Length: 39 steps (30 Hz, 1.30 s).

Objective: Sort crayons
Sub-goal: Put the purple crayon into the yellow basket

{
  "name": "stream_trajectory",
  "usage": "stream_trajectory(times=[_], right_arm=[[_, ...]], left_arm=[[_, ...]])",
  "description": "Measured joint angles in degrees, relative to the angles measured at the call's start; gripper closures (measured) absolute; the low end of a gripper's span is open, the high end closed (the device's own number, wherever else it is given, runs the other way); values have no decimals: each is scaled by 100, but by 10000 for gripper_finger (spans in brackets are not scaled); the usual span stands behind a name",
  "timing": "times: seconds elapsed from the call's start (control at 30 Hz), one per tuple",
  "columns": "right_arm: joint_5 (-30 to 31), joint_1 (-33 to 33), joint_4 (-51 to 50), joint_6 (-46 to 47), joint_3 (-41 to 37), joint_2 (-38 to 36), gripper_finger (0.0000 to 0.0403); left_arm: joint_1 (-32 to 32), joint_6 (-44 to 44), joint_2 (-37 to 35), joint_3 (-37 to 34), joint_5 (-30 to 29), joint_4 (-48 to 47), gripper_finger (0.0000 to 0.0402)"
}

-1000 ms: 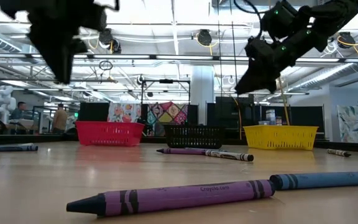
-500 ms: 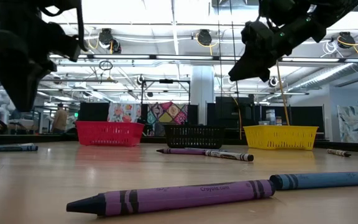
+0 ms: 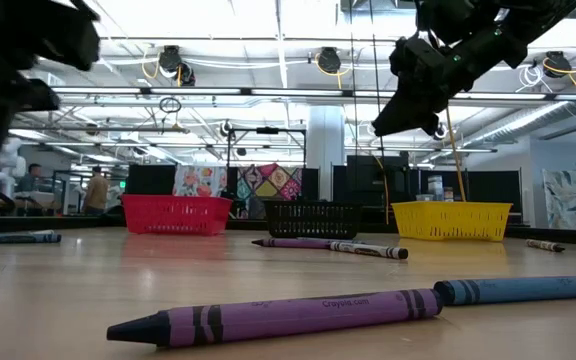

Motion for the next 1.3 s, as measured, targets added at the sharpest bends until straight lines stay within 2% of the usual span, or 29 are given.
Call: stream_trajectory(times=[0.17,0.33,0.4,0.47,0.57,0.9,1.03,1.3], right_arm=[[0,0,-96,0,0,0,307],[-84,38,-113,308,0,0,307],[-354,157,-151,447,0,0,307],[-601,388,-133,581,0,0,307],[-615,827,-131,796,0,17,307],[-156,2280,-76,1421,0,132,307],[-155,2711,-443,1800,7,114,307],[-164,3546,-1915,3245,4,114,307]], left_arm=[[-582,-690,0,0,0,8,340],[-866,-776,7,0,-58,155,340],[-870,-776,7,0,-134,153,340],[-868,-750,7,0,-227,150,340],[-863,-590,9,0,-394,151,340],[-863,-328,9,0,-557,151,340],[-863,-326,11,0,-613,155,340],[-863,-274,11,0,-763,151,340]])
